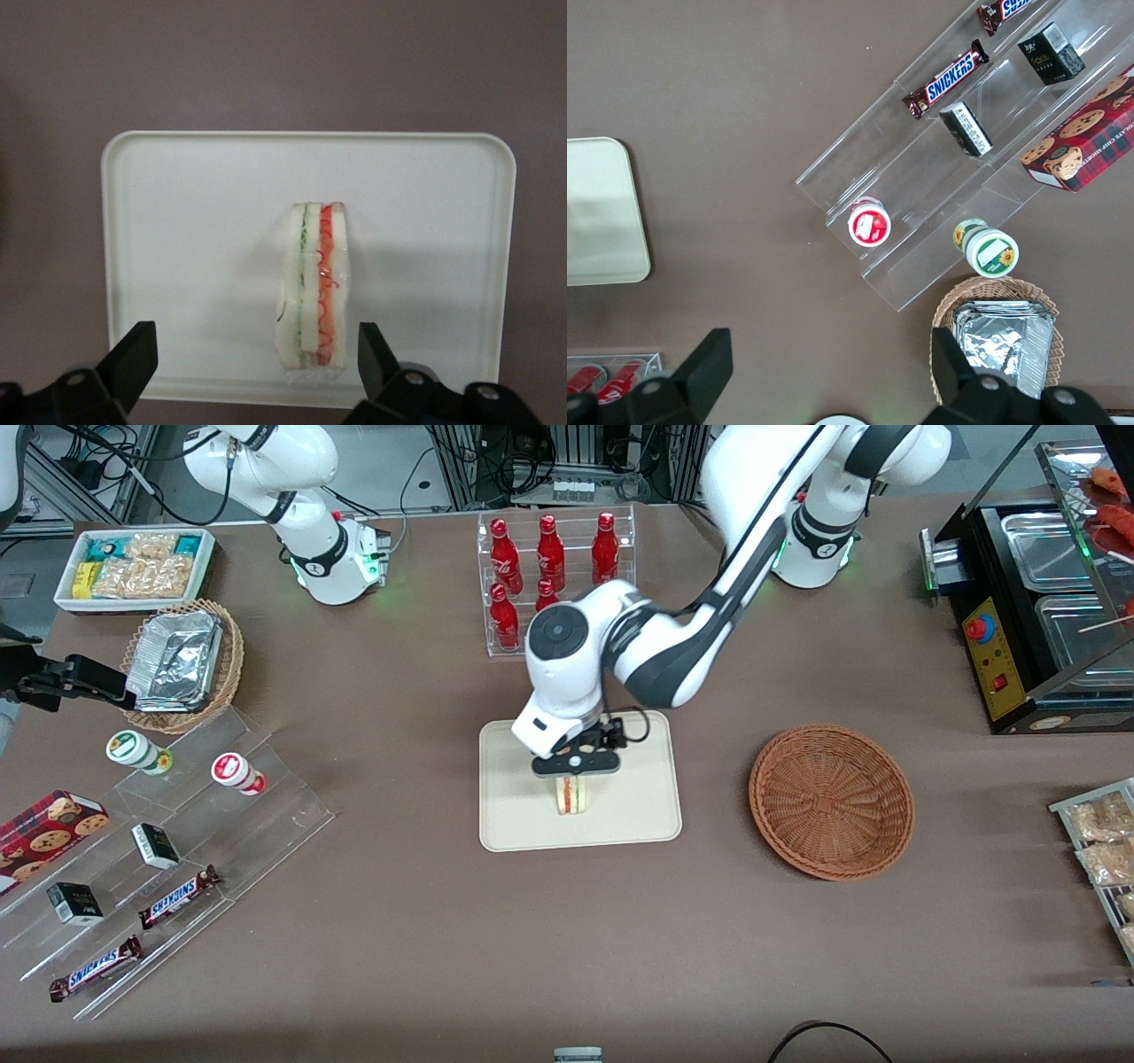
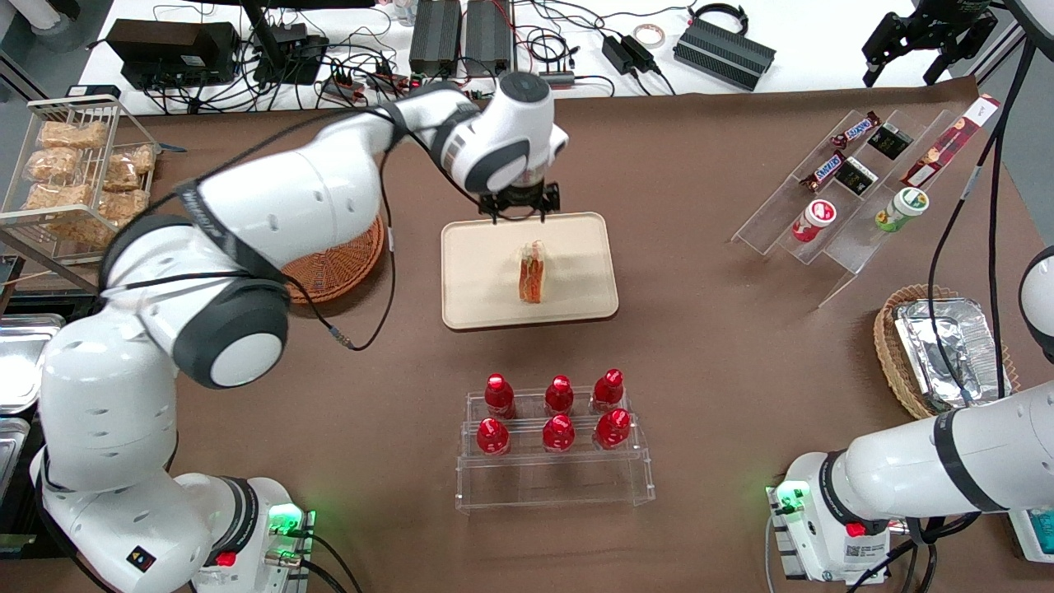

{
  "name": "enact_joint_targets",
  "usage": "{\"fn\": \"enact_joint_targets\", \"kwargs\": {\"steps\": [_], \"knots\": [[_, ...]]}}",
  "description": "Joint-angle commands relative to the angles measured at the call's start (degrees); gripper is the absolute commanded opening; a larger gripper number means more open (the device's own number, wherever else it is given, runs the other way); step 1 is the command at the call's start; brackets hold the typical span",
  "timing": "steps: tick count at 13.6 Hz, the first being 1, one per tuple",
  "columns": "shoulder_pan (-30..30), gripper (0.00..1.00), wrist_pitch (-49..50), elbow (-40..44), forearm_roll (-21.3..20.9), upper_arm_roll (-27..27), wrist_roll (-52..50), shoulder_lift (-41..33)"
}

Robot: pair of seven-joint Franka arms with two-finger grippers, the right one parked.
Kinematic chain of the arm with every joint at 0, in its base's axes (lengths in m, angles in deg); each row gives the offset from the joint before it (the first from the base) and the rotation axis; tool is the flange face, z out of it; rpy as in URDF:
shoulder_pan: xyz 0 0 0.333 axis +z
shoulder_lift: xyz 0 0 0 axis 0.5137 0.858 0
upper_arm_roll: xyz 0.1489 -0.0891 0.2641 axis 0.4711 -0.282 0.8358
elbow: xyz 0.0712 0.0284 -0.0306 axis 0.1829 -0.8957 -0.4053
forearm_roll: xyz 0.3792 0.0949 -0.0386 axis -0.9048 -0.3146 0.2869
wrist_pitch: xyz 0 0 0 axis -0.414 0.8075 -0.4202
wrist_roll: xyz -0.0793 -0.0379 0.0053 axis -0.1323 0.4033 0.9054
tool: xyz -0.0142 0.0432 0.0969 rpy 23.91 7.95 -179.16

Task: Place sandwich from basket to tray

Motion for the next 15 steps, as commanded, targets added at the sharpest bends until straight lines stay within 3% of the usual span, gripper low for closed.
{"fn": "enact_joint_targets", "kwargs": {"steps": [1, 5, 10, 12, 15], "knots": [[4.21, 1.00, 6.49, -2.36, -0.06, -0.15, -1.71, -8.77], [11.94, 1.00, 9.25, -10.59, 0.03, -0.23, -0.40, -21.68], [25.74, 1.00, 12.84, -22.12, 6.79, -0.15, 24.69, -37.69], [31.28, 1.00, 16.78, -22.31, 9.08, -0.15, 35.15, -39.99], [37.96, 1.00, 19.88, -21.87, 9.17, -0.06, 47.64, -41.06]]}}
